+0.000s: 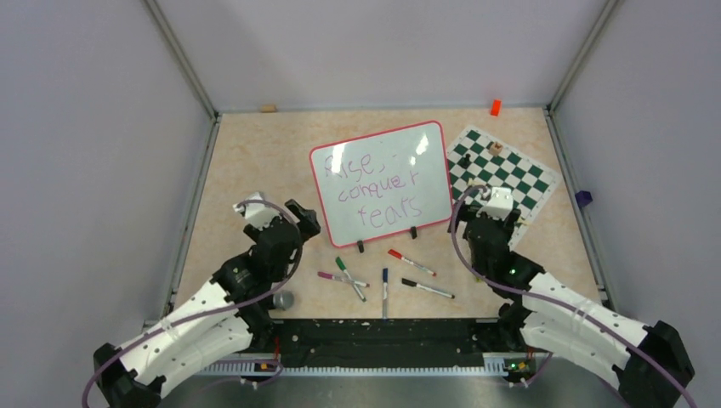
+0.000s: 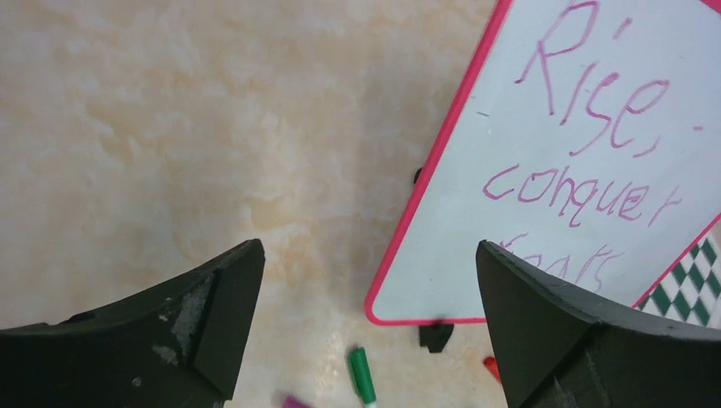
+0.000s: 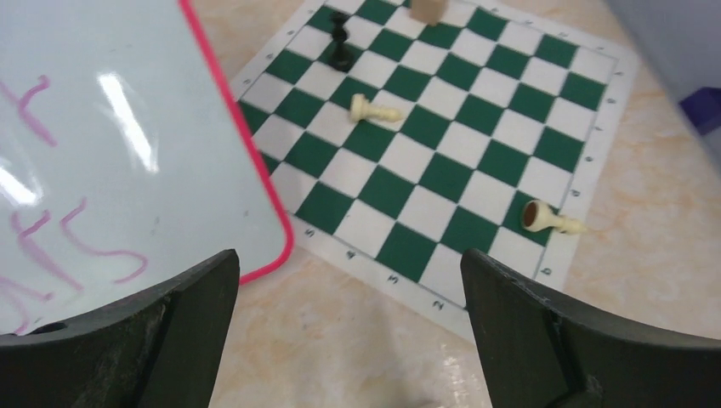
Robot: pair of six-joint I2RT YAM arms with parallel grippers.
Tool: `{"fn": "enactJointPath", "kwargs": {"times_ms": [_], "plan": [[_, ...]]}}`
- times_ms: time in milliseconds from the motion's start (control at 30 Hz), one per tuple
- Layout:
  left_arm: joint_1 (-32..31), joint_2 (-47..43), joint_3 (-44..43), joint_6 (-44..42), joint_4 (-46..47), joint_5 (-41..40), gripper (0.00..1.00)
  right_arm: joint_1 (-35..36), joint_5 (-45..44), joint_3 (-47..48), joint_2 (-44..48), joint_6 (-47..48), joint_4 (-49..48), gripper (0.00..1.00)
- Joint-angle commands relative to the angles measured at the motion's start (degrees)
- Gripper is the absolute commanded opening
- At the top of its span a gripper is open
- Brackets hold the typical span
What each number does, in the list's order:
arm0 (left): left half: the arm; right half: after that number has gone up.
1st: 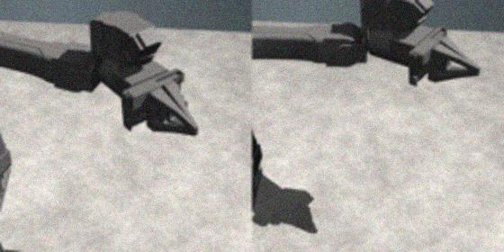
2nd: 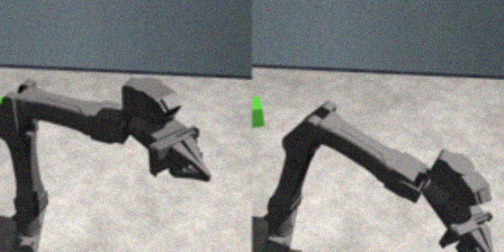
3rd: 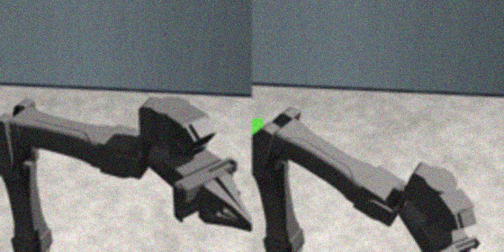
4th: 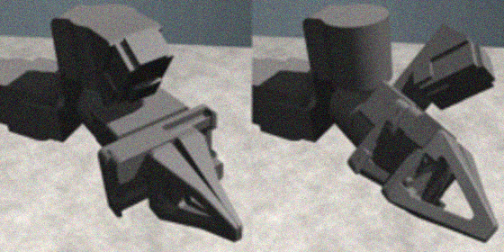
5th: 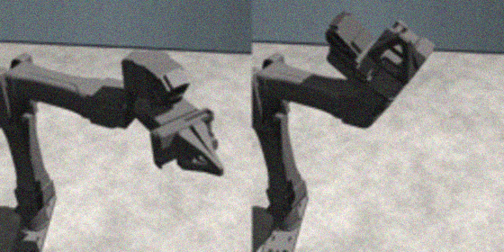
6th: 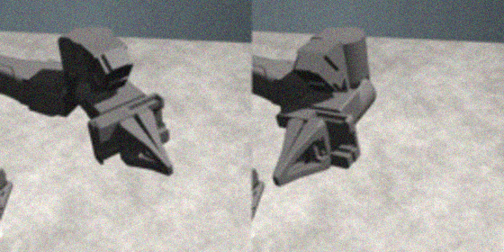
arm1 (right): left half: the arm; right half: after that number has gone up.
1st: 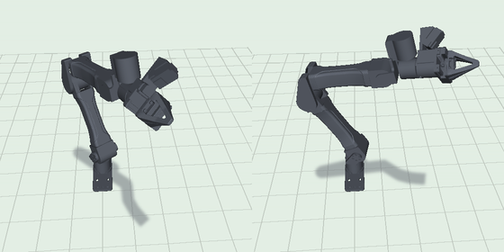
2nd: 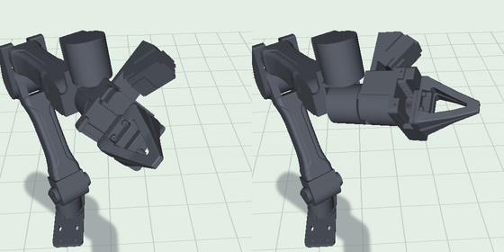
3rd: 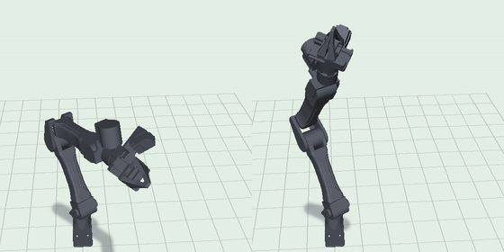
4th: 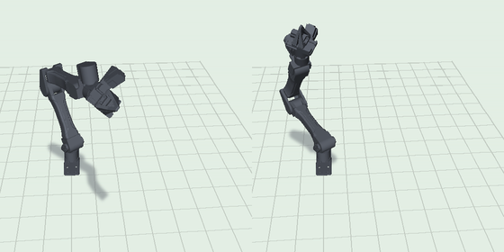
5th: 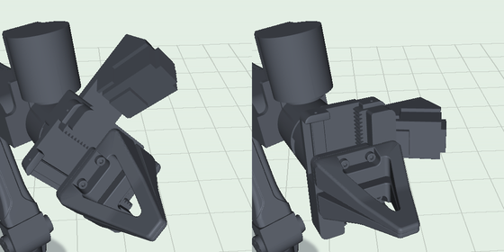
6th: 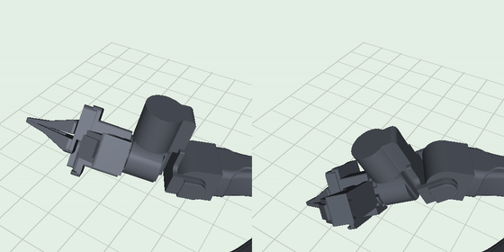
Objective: Write a sentence on the whiteboard
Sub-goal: Reset both arms
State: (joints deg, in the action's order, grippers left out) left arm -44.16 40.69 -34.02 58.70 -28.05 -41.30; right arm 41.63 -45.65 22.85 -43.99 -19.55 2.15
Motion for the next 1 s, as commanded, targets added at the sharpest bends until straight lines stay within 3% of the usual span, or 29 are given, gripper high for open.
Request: {"fn": "enactJointPath", "kwargs": {"times_ms": [0, 67, 133, 200, 267, 300, 333, 400, 467, 533, 633, 733, 867, 900, 967], "plan": [[0.2, -4.6, 9.6, -36.2, 30.2, 0.5, 0.99, -3.9, -15.6, -0.7, -5.5, 5.3, -14.4, 0.99], [0.2, -5.8, 12.8, -42.7, 36.8, 0.5, 0.99, -6.9, -15.8, 1.7, -10.0, 5.0, -13.1, 0.99], [0.3, -6.2, 16.2, -44.1, 43.9, -7.0, 0.99, -9.4, -15.8, 2.3, -13.3, 6.1, -14.6, 0.98], [0.7, -6.0, 19.8, -59.3, 52.1, -4.8, 0.99, -12.0, -12.4, -0.4, -14.0, 9.9, -22.1, 0.93], [1.8, -4.9, 20.9, -64.9, 55.8, -7.7, 0.99, -16.6, -6.9, -4.0, -12.2, 8.9, -27.6, 0.89], [3.5, -4.1, 21.2, -65.5, 57.0, -8.1, 0.99, -19.2, -4.0, -5.3, -11.7, 7.1, -28.8, 0.89], [6.4, -3.2, 21.6, -64.9, 56.9, -6.1, 0.99, -22.4, -1.5, -6.4, -11.9, 5.4, -30.2, 0.98], [13.8, -2.4, 23.9, -60.2, 58.0, -1.1, 0.99, -27.8, 0.1, -7.3, -15.1, 5.8, -33.4, 0.99], [19.8, -1.5, 28.5, -57.4, 64.4, 2.6, 0.99, -30.3, -6.4, -6.2, -20.5, 1.1, -32.5, 0.99], [23.3, 0.6, 33.3, -61.5, 74.1, 8.5, 0.99, -30.2, -1.1, -7.9, -23.9, 3.5, -40.6, 0.99], [26.9, 8.7, 36.7, -63.7, 85.2, 10.5, 0.99, -30.2, 12.5, -12.6, -25.4, 14.3, -56.5, 0.99], [27.8, 16.4, 33.7, -65.8, 88.4, 13.8, 0.99, -30.2, 16.4, -16.1, -27.9, 21.2, -68.5, 0.99], [29.1, 32.8, 33.4, -68.7, 111.3, 13.4, 0.99, -30.2, 20.4, -22.3, -42.8, 25.7, -97.5, 0.97], [30.1, 37.7, 33.2, -67.5, 116.1, 14.0, 0.99, -29.1, 18.4, -21.9, -44.9, 26.7, -99.6, 0.97], [32.3, 46.8, 30.9, -66.6, 120.9, 16.6, 0.97, -29.8, 20.1, -21.4, -41.8, 24.8, -92.2, 0.97]]}}
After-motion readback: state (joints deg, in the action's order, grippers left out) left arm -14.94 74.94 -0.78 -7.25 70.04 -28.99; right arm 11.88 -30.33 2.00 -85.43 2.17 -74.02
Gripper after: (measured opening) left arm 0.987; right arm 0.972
